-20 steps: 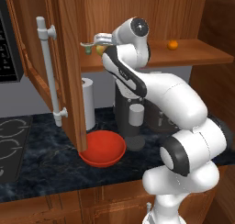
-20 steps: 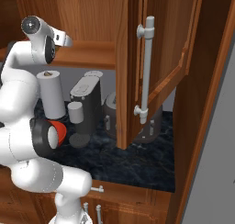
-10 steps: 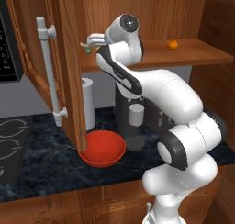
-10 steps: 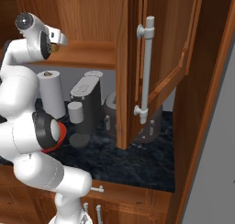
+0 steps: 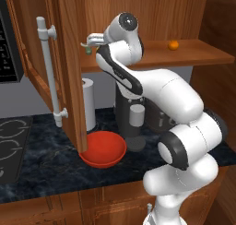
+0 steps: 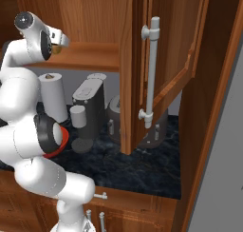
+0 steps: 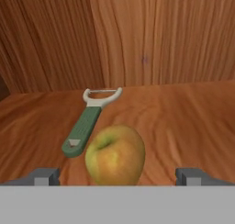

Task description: Open the cabinet. Pick the apple and tangerine from the cabinet and place them into the bowl. Then close the cabinet.

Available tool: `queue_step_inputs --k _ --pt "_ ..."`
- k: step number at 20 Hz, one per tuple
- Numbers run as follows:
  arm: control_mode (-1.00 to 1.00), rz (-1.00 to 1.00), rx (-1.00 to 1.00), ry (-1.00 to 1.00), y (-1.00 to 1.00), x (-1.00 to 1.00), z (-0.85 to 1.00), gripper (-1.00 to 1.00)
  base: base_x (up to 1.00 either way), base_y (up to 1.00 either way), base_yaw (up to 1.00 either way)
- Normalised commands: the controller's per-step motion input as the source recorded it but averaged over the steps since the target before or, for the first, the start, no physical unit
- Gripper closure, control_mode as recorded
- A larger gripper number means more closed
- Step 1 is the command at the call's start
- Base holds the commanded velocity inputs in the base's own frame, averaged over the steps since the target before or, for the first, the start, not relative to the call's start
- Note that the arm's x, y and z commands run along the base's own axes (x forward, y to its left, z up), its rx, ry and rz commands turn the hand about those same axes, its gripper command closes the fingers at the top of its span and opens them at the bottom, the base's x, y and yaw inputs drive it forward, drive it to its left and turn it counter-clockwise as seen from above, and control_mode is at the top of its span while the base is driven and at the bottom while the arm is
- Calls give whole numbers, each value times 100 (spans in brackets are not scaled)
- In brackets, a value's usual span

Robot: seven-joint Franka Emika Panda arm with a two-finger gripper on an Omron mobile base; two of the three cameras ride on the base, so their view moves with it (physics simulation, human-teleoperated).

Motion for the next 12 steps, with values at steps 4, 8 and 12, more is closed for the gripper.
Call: queue_step_inputs --k 4,8,12 --pt "-100 0 0 0 0 0 -18 -100 0 0 0" --pt "-100 0 0 -2 0 6 -15 -100 0 0 0" --pt "-100 0 0 -3 6 29 -21 -100 0 0 0"
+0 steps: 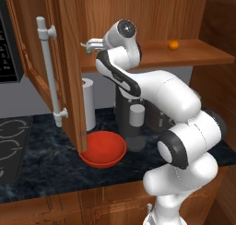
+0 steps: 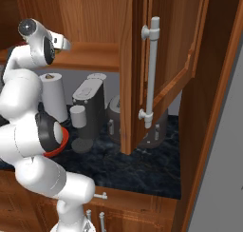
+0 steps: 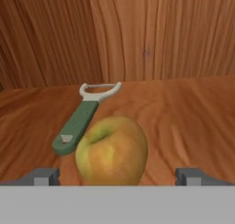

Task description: Open the cabinet. Pick the apple and tangerine from the cabinet and place them into the bowl. Then close the cabinet.

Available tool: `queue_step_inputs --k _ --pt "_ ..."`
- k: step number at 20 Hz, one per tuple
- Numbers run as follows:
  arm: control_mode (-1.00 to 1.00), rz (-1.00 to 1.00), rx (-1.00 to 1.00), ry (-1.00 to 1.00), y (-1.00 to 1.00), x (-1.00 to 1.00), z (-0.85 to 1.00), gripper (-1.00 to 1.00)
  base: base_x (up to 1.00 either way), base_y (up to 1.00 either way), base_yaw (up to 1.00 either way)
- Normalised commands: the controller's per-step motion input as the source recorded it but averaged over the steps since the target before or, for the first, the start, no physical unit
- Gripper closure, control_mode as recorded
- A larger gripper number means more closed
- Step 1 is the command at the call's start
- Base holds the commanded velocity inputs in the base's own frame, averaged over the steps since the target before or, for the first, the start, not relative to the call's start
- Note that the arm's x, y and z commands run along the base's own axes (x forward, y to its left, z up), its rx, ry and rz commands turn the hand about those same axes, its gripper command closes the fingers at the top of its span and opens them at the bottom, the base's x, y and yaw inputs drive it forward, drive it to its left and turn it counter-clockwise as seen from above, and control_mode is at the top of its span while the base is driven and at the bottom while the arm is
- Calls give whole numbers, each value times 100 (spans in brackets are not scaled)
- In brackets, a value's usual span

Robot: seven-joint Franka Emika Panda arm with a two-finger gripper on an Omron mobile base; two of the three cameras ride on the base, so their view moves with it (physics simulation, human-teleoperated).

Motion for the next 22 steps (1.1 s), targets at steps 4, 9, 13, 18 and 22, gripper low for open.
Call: queue_step_inputs --k 4,9,13,18,22 --pt "-100 0 0 -3 15 46 -21 -100 0 0 0" --pt "-100 0 0 0 23 49 -29 -100 0 0 0" --pt "-100 0 0 0 18 46 -25 -100 0 0 0" --pt "-100 0 0 0 1 12 -7 100 0 0 0" --pt "-100 0 -2 3 0 -34 -49 100 0 0 0"
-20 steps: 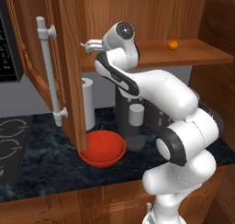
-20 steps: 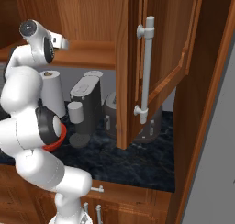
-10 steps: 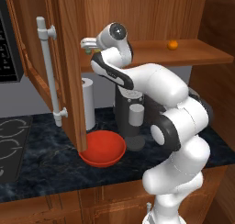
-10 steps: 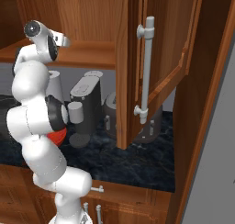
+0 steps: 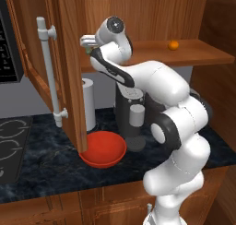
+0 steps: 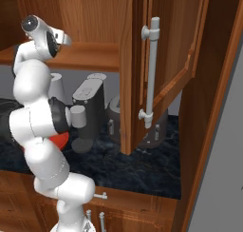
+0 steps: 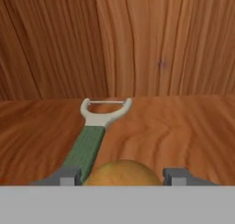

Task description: Open the cabinet. Pick the apple and tangerine from the cabinet and place them into the bowl. Then close the cabinet.

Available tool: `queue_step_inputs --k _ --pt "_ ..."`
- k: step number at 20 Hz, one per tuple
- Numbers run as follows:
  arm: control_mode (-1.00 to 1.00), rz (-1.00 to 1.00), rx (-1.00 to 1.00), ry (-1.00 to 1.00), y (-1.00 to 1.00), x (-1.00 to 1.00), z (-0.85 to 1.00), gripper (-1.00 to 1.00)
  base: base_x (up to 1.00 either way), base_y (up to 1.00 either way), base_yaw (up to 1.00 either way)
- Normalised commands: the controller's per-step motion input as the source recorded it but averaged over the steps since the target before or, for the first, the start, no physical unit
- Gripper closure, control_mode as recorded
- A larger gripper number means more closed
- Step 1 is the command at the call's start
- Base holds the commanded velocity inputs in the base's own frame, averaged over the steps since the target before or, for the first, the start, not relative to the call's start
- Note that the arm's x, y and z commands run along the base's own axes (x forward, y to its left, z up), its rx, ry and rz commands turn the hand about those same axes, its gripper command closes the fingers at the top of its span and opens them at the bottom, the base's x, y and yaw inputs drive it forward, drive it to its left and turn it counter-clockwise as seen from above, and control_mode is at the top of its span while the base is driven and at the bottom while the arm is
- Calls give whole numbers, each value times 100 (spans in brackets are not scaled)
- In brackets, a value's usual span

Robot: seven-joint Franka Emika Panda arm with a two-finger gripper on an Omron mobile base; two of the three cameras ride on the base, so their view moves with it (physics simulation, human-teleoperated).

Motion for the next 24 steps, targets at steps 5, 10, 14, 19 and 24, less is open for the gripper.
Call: queue_step_inputs --k 5,10,14,19,24 --pt "-100 0 0 5 -16 -82 -70 100 0 0 0" --pt "-100 0 0 0 -4 -9 -6 100 0 0 0" --pt "-100 0 0 0 0 -61 0 100 0 0 0" --pt "-100 0 0 -4 0 -100 0 100 0 0 0" --pt "-100 0 2 -6 0 -100 0 100 0 0 0"
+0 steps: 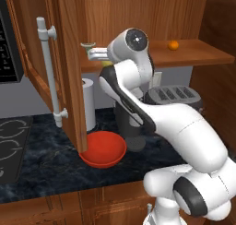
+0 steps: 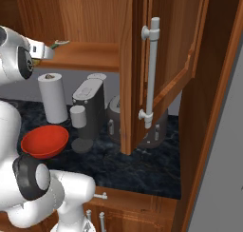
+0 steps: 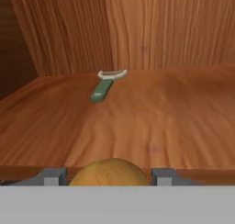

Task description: Open the cabinet. Pick the apple and tangerine from the cabinet and place them into the bowl. Then close the cabinet.

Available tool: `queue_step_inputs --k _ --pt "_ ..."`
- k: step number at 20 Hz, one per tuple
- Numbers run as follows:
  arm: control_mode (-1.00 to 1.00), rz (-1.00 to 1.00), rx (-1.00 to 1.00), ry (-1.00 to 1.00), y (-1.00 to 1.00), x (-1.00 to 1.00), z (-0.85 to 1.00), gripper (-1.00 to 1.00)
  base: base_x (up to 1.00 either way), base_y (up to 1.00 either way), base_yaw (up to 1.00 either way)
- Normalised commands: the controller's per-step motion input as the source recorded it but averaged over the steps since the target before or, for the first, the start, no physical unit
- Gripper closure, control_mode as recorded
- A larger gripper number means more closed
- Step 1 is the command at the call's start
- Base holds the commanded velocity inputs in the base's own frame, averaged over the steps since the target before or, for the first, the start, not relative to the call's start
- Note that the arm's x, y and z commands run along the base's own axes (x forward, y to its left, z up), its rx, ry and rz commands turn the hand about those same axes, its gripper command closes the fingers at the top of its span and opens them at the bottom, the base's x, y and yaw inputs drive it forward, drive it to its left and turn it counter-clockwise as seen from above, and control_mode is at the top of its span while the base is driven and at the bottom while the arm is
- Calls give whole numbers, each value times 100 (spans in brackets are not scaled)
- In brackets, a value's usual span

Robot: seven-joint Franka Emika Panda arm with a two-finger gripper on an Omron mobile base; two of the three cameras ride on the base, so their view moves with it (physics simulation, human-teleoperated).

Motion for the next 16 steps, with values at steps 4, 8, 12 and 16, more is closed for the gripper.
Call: queue_step_inputs --k 4,8,12,16 --pt "-100 0 0 2 0 -100 -41 100 0 0 0" --pt "-100 0 0 13 0 -100 -63 100 0 0 0" --pt "-100 -2 0 20 0 -94 -44 100 0 0 0" --pt "-100 -3 0 27 0 -54 -53 100 0 0 0"
